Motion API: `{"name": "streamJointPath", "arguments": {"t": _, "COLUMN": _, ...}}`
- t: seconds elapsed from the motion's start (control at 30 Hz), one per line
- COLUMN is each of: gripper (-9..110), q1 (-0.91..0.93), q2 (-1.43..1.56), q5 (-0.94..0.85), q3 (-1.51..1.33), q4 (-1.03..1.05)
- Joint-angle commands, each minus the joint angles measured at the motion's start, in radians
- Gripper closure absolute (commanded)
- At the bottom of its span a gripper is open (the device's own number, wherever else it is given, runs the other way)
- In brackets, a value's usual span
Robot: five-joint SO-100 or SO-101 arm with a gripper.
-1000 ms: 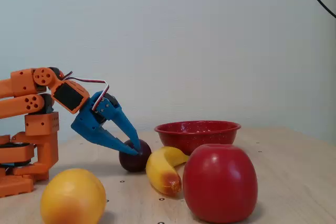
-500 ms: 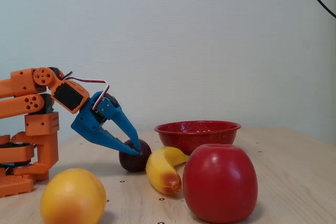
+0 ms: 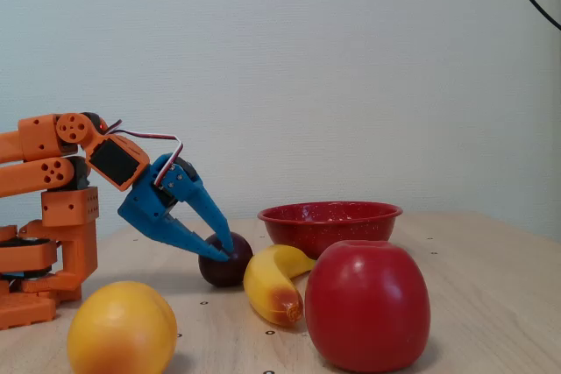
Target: Put the banana in the red bowl.
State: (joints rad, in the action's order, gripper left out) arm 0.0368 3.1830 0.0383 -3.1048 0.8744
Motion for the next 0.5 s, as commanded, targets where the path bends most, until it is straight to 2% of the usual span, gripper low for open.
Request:
{"name": "streamJointPath", "arguments": {"t": 0.0, "gripper": 101, "q1": -0.04, "q2": -0.034, "q5": 0.029, "q3": 0.034, "q4": 0.008}}
{"name": "streamJointPath", "arguments": {"t": 0.47, "gripper": 101, "q1": -0.044, "q2": -0.256, "q5": 0.066, "q3": 0.275, "q4": 0.086}}
